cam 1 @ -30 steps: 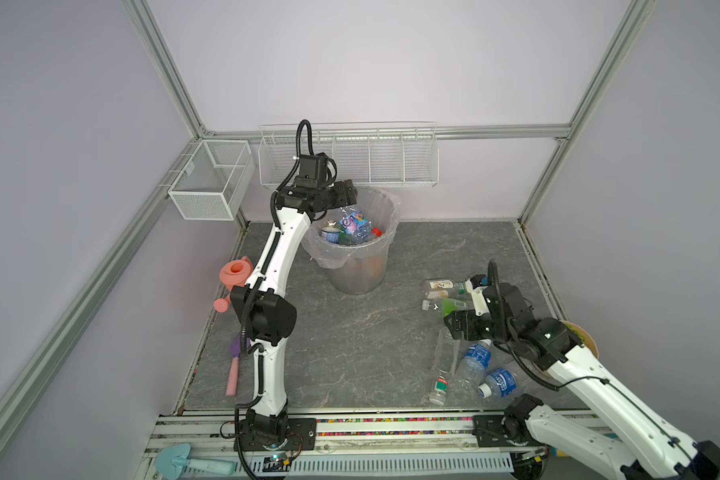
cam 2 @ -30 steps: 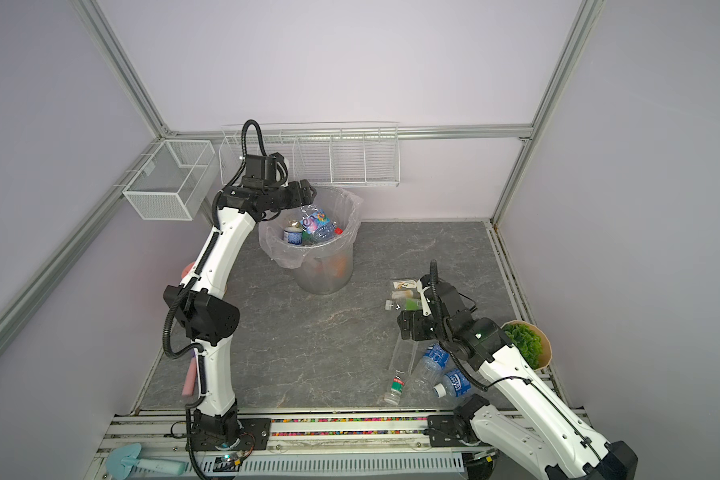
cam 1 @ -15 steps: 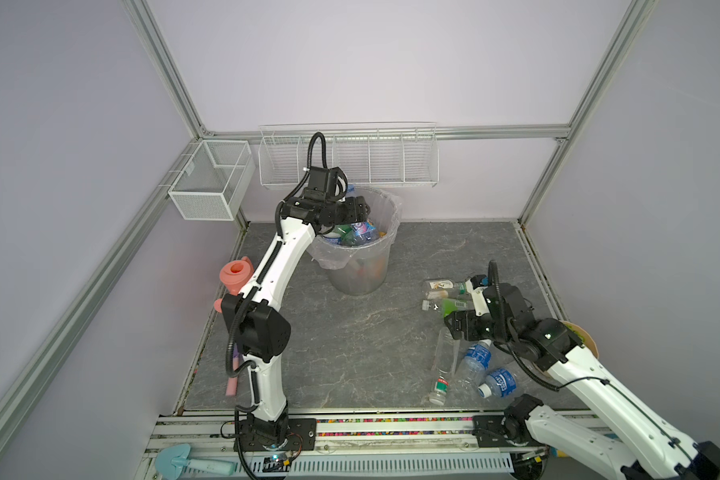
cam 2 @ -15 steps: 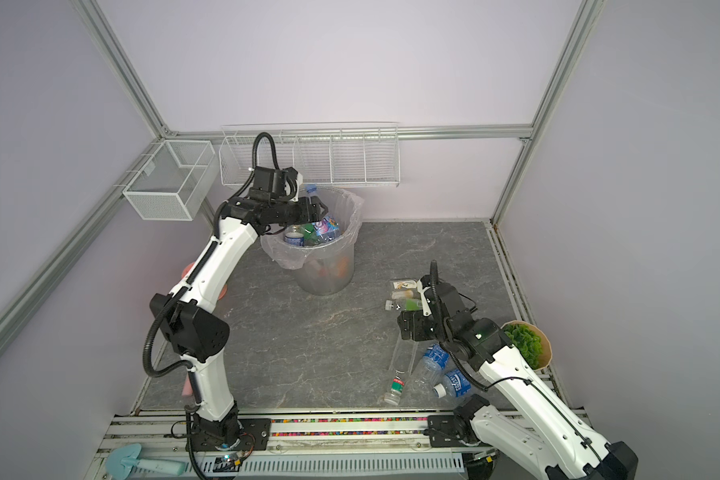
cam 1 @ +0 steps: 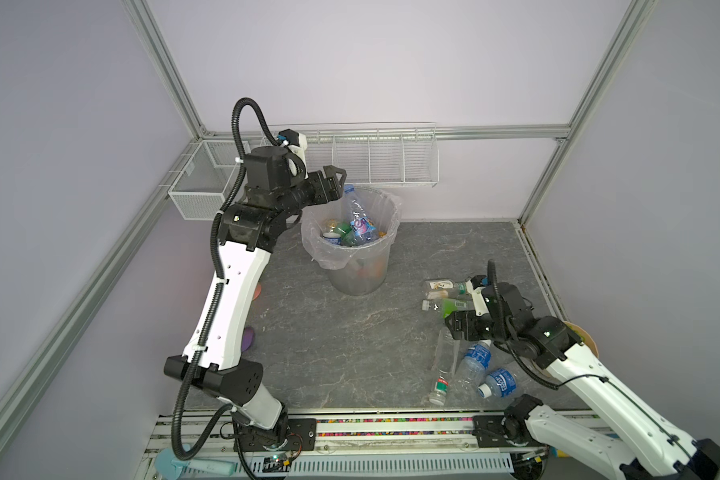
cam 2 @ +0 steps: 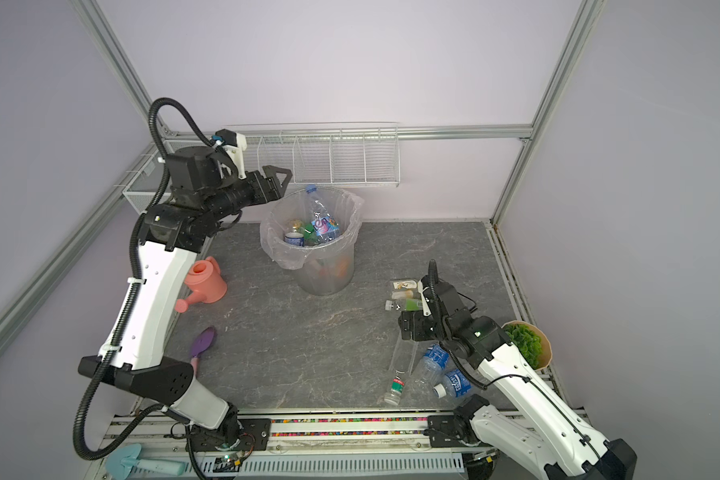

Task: Throw the plastic bottles in the bin
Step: 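Lower the bottle into the bin and open the left gripper, then draw the left gripper back while the right gripper lowers toward the white-capped blue-label bottle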

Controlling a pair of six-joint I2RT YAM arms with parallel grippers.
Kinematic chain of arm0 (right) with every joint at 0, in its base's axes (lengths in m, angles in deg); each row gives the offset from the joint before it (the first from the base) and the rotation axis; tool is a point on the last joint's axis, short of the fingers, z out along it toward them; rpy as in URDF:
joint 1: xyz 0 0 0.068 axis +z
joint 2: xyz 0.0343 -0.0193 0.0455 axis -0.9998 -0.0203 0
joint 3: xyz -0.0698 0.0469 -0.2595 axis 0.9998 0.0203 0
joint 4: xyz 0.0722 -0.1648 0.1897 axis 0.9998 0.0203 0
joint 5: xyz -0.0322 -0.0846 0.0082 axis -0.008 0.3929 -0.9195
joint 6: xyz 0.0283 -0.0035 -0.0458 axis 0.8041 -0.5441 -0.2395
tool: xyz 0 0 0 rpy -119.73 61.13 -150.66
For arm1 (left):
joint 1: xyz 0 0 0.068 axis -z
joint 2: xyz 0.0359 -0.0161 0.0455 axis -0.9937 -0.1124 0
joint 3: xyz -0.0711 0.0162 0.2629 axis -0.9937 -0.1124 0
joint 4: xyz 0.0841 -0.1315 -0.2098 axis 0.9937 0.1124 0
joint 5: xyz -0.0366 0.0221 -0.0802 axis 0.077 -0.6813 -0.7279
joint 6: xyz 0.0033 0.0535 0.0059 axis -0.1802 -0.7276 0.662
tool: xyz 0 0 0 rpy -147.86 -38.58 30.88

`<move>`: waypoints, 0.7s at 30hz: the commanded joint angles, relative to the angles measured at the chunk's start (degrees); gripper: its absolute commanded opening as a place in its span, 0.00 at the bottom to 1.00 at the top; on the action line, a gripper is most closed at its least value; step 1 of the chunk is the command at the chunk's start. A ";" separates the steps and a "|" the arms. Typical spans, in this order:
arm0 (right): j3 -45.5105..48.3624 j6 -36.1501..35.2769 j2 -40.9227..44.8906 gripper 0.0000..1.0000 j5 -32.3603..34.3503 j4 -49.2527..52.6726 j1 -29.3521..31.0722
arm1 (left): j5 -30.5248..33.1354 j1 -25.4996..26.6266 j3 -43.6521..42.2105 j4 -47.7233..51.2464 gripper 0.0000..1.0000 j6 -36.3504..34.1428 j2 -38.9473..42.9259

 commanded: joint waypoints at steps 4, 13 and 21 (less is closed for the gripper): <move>-0.34 4.58 -0.93 0.97 -0.51 2.99 -0.21 | 2.49 -0.07 -8.58 -4.91 0.88 0.44 10.73; 4.44 8.08 -2.47 0.99 -1.52 3.21 0.71 | 3.81 -0.05 -17.96 -5.64 0.87 0.30 22.58; 7.70 11.28 -4.80 0.94 -1.11 1.94 2.48 | 5.34 0.02 -23.45 -4.22 0.87 0.36 28.69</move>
